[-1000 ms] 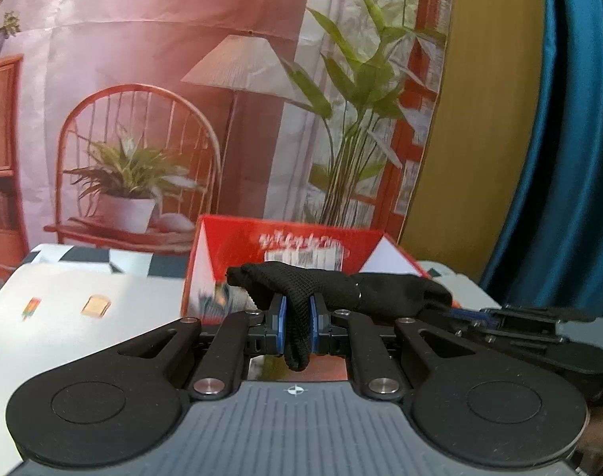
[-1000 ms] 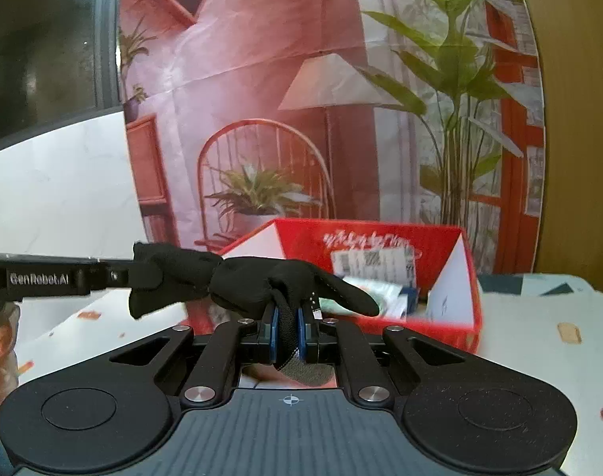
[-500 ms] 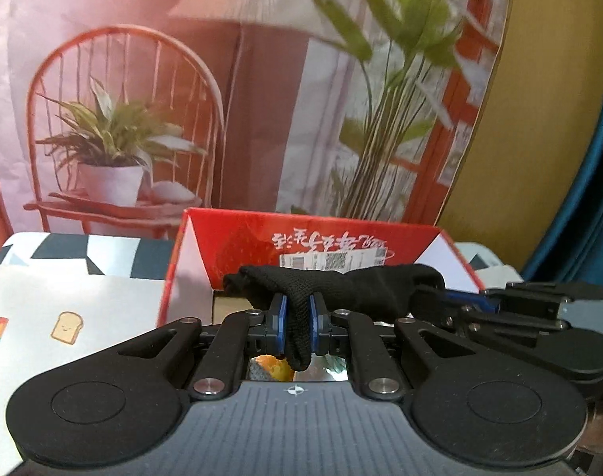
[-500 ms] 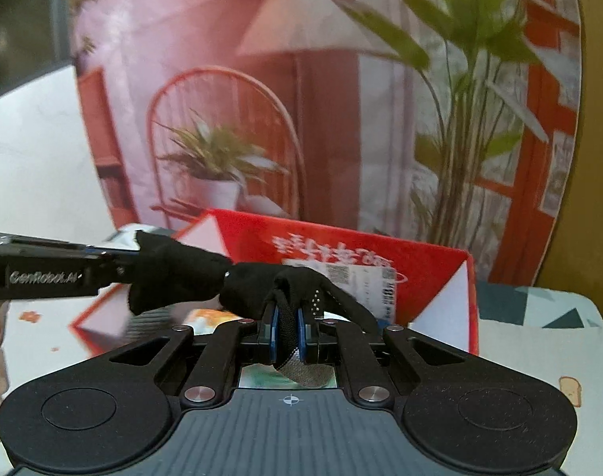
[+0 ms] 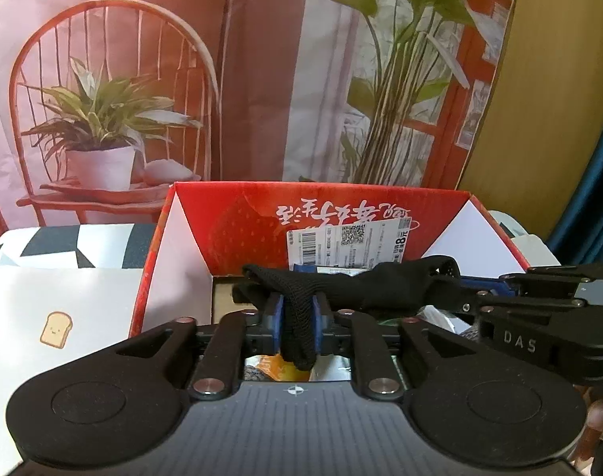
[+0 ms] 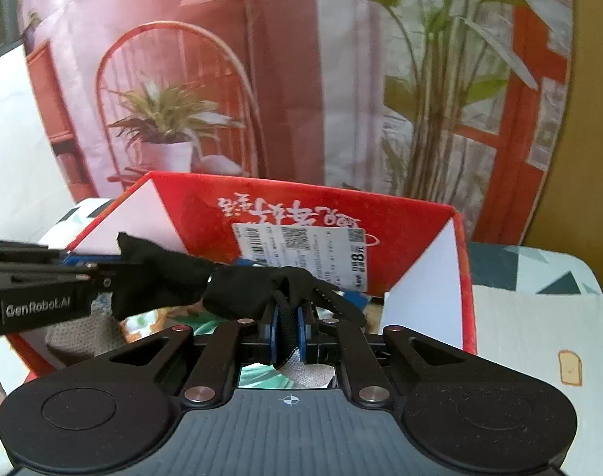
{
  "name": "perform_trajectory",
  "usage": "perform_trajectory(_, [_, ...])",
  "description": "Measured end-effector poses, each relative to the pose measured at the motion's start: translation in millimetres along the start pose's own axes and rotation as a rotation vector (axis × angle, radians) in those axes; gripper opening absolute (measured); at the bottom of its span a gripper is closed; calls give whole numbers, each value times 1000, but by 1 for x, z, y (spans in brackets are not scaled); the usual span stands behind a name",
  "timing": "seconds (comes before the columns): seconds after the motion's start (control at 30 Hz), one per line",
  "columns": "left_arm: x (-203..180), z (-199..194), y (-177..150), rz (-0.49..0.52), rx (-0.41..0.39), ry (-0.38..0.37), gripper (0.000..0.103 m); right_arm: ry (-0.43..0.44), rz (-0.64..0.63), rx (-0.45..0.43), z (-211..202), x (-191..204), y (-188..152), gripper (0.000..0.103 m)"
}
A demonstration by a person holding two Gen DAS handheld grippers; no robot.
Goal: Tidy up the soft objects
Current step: 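Lower the black glove into the box and open both grippers, then move both grippers down to the white knotted sock bundle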
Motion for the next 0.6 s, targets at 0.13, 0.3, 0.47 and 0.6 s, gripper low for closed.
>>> perform_trajectory(0.13, [2, -16, 1, 14, -57, -3, 55, -50, -6, -31, -6, -2, -2, 24])
perform_trajectory(0.3, [5, -51, 0, 46, -134, 2, 61, -32, -8, -136, -37, -3, -6, 39])
perform_trajectory(0.47, [11, -94, -12, 40, -210, 31, 70, 27, -4, -242, -81, -2, -20, 44])
perform_trajectory(0.6, [24, -121, -37, 24, -231, 47, 70, 54, -13, -301, -114, -1, -39, 46])
Point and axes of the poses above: each gripper's, at about its wrist camera, not at the fingertips, and z roughly the way its jaws point, x to its left, y to its top, the point moved 3 cm from there along z, roughly the way its jaws point, and after that the axes turned 3 degrees about -x, right-handed, at the moved point
